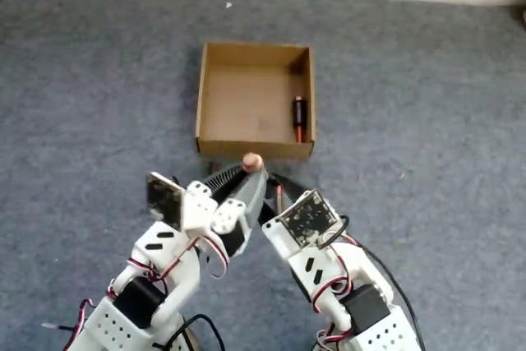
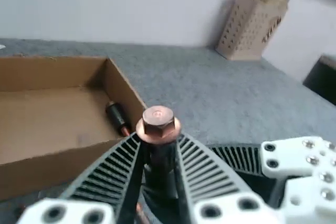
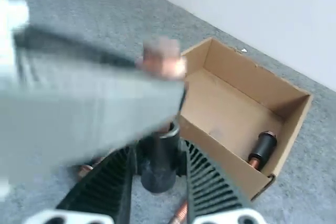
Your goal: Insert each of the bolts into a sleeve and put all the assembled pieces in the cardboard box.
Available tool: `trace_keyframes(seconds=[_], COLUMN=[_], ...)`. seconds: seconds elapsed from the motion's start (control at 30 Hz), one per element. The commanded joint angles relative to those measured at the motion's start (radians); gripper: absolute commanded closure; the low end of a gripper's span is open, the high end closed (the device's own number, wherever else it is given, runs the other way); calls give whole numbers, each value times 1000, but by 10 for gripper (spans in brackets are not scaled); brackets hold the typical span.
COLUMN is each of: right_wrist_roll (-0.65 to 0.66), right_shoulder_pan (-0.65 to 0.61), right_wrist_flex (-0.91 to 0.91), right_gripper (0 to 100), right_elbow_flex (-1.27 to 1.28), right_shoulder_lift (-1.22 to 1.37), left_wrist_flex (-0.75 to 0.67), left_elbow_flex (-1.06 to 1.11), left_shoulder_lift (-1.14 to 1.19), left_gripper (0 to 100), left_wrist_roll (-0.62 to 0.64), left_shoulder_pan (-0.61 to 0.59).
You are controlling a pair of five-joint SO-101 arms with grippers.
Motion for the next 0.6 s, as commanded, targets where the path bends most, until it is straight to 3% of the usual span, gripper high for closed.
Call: trace_keyframes(seconds=[0.0,0.17,0.37,0.57], right_wrist_roll=[-49,-71,-71,-64], right_shoulder_pan=[74,119,122,122], right_wrist_flex=[-39,-39,-39,-39], right_gripper=[995,995,995,995], right_elbow_flex=[73,74,81,81], right_shoulder_lift=[-19,-19,-19,-19], left_wrist_flex=[18,49,124,232], left_elbow_flex=[-16,-16,-21,-104], left_shoulder_lift=[-15,-13,-13,-13], left_gripper=[993,986,838,832], left_wrist_roll=[-46,-87,-100,-100], left_shoulder_pan=[50,48,47,47])
